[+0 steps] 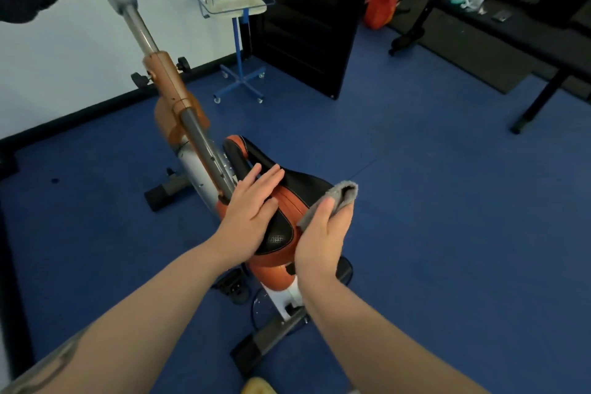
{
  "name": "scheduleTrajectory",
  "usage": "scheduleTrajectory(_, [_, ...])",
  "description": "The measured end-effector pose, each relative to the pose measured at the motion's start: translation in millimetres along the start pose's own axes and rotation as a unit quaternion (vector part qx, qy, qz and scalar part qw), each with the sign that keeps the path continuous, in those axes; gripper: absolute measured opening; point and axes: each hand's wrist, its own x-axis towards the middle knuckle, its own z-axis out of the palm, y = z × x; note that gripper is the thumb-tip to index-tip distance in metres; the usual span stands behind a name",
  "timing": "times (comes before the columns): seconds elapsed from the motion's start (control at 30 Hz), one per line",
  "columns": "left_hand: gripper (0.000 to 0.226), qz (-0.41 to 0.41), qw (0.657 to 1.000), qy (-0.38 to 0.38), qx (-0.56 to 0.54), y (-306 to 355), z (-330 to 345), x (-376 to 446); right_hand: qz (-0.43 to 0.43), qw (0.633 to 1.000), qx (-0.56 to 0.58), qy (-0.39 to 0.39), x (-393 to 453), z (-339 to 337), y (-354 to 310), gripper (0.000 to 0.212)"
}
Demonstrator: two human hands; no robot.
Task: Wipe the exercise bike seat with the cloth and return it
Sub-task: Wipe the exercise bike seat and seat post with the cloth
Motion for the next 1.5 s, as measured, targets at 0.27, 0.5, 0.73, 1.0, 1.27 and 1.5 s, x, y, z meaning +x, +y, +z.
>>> scheduleTrajectory(0.27, [0.054, -0.003, 0.996, 0.034, 0.077, 4.3, 3.2, -0.2, -0.098, 0.973, -0.151, -0.146, -10.3, -29.9, -4.3, 0.063])
scheduleTrajectory(0.5, [0.048, -0.121, 0.979, 0.075, 0.148, 28.6, 15.1, -2.0, 0.02, 0.943, -0.123, -0.308, 69.4, -43.6, -33.9, 0.046])
scheduleTrajectory(0.73, [0.04, -0.319, 0.821, 0.439, 0.178, 69.6, 75.2, 5.9, -0.035, 0.879, -0.174, -0.443, 106.7, -51.2, -46.3, 0.033])
scheduleTrajectory(1.0, [0.033, -0.365, 0.775, 0.482, 0.183, 74.1, 76.2, 13.9, -0.012, 0.791, -0.259, -0.555, 126.9, -28.4, -52.1, 0.039])
scheduleTrajectory(1.27, [0.03, -0.373, 0.786, 0.453, 0.194, 69.3, 76.3, 14.9, -0.023, 0.742, -0.328, -0.585, 135.7, 21.2, -59.8, 0.045])
scheduleTrajectory(1.5, [0.034, -0.363, 0.784, 0.456, 0.216, 64.7, 76.4, 13.5, -0.039, 0.732, -0.294, -0.613, 136.8, 22.1, -59.3, 0.045])
